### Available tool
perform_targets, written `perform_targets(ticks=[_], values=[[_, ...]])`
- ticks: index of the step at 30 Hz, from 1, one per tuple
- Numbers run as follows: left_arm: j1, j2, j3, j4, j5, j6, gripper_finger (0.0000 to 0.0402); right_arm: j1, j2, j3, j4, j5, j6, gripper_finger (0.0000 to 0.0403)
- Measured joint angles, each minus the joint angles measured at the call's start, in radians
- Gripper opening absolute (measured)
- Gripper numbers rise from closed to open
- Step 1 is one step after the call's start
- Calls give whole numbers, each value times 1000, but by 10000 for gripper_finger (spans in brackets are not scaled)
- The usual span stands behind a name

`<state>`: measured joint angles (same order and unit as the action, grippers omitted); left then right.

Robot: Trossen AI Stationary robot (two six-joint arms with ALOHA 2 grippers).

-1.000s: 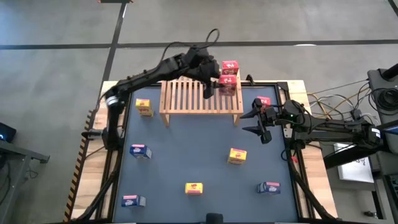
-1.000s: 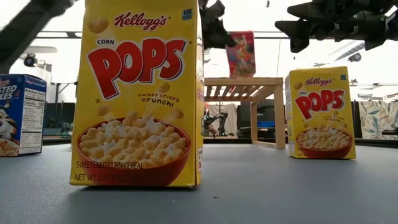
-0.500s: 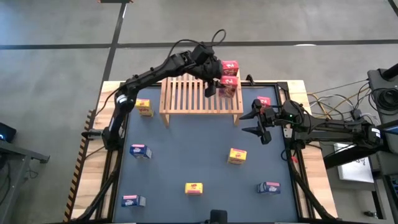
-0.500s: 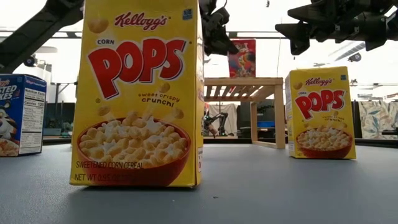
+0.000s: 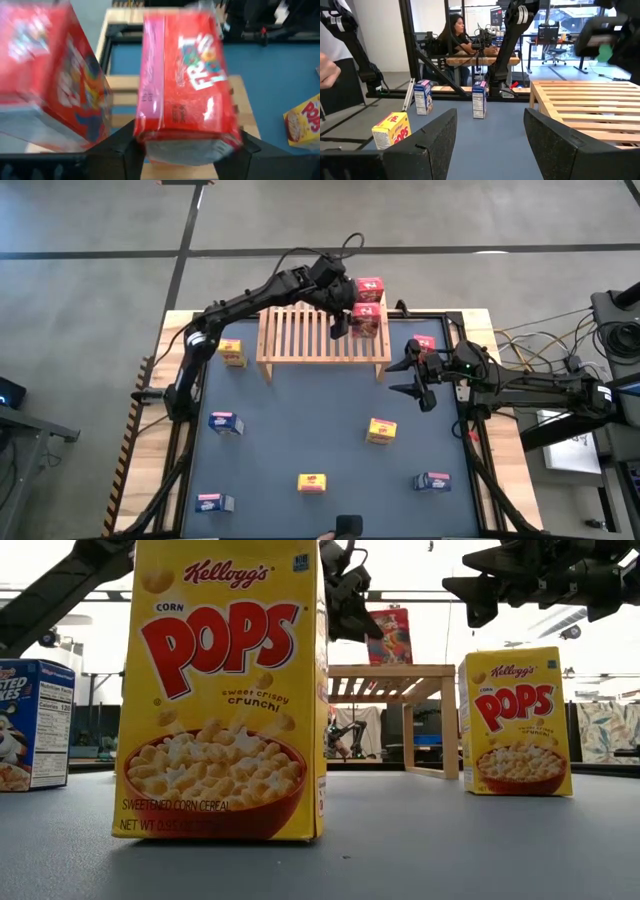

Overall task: Stack cereal on shelf
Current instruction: Put the bottom red cereal box on the shelf aligned with the red cereal box, then put the red cereal box on the shelf aligned with the red cereal boxes

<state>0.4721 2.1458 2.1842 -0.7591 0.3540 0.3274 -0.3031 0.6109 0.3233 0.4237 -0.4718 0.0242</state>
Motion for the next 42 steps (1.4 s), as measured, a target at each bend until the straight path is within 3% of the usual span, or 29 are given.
perform_targets(ticks=[12, 22, 29, 37, 42], values=[[0, 1, 3, -1, -10, -5, 269, 0, 0, 0, 0, 0, -2, 219], [2, 0, 173, -232, -39, -1, 277, 0, 0, 0, -1, 0, -2, 219], [2, -36, 149, -349, -80, -3, 276, 0, 0, 0, -11, 0, 1, 219], [-15, -66, 39, -352, -83, -14, 256, 2, 0, 1, -50, 1, -14, 219], [-12, -218, -174, -243, -84, -33, 235, 2, 0, 1, -81, 1, -11, 219]])
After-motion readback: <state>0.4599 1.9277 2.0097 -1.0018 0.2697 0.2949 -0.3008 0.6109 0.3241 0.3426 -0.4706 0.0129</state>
